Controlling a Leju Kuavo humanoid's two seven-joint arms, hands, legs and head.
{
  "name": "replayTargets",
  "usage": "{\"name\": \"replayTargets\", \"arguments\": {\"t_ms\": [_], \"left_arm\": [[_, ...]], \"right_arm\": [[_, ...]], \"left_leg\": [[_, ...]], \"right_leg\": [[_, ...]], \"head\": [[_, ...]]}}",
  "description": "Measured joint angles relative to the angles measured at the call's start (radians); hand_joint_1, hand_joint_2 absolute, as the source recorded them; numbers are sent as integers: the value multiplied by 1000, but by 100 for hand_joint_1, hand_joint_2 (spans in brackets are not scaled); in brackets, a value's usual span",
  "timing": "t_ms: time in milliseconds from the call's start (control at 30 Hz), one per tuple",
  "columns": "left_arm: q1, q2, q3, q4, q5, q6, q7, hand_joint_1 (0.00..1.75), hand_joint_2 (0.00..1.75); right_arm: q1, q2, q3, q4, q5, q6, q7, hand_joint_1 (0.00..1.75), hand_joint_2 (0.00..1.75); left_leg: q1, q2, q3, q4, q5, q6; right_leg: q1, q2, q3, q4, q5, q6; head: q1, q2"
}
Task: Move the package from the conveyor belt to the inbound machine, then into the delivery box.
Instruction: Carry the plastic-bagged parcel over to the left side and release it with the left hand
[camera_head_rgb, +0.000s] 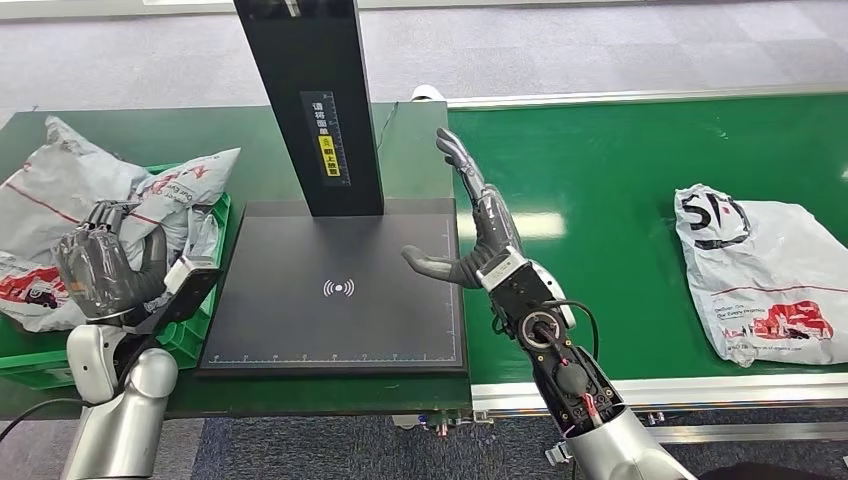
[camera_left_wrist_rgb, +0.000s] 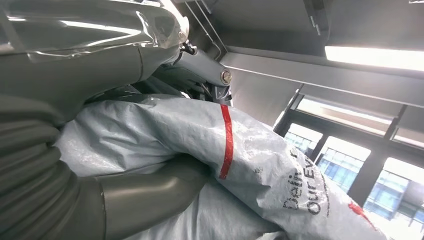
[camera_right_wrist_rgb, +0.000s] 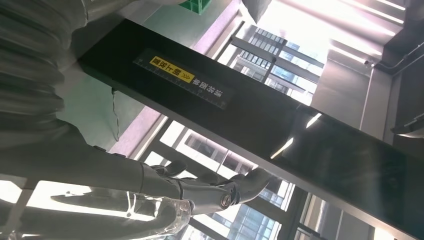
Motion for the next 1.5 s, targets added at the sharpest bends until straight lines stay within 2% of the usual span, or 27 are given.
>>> {"name": "replayTargets", "arguments": {"t_ms": [667,867,967,1100,1233,1333,1400,1500], "left_arm": [[-1,1,21,26,-9,-1,12,175,175],[-8,3,34,69,-136,-68,194,175,175],[-17,6,53,112,-151,-89,229,175,175],[-28,11,80,152,-150,-110,236,0,175],[-30,12,94,165,-181,-100,253,0,175],[-26,10,97,158,-182,-43,227,0,175],[-15,0,109,123,-168,-5,157,0,175],[2,-44,164,33,-135,12,-38,0,175]], "right_arm": [[0,-3,0,0,1,0,2,0,175],[1,-4,0,0,25,10,13,0,175],[2,-6,0,0,37,19,16,0,175],[2,-8,-4,0,55,31,19,0,175],[3,-9,-5,0,68,39,23,0,175],[3,-10,-6,0,72,41,26,0,175],[3,-10,-6,0,73,42,27,0,175],[2,-9,-5,0,74,43,27,0,175]], "left_leg": [[0,0,0,0,0,0],[0,1,0,0,0,0],[0,1,0,0,0,0],[0,2,0,0,0,0],[0,1,0,0,0,0],[0,1,0,0,0,0],[0,1,0,0,0,0],[0,1,-1,0,0,0]], "right_leg": [[0,0,0,0,0,0],[0,0,0,0,0,0],[0,0,0,0,0,0],[0,0,0,0,0,0],[0,0,0,0,0,0],[0,0,0,0,0,0],[0,0,0,0,0,0],[0,0,0,0,0,0]], "head": [[0,0],[0,0],[0,0],[0,0],[0,0],[0,0],[0,0],[0,0]]}}
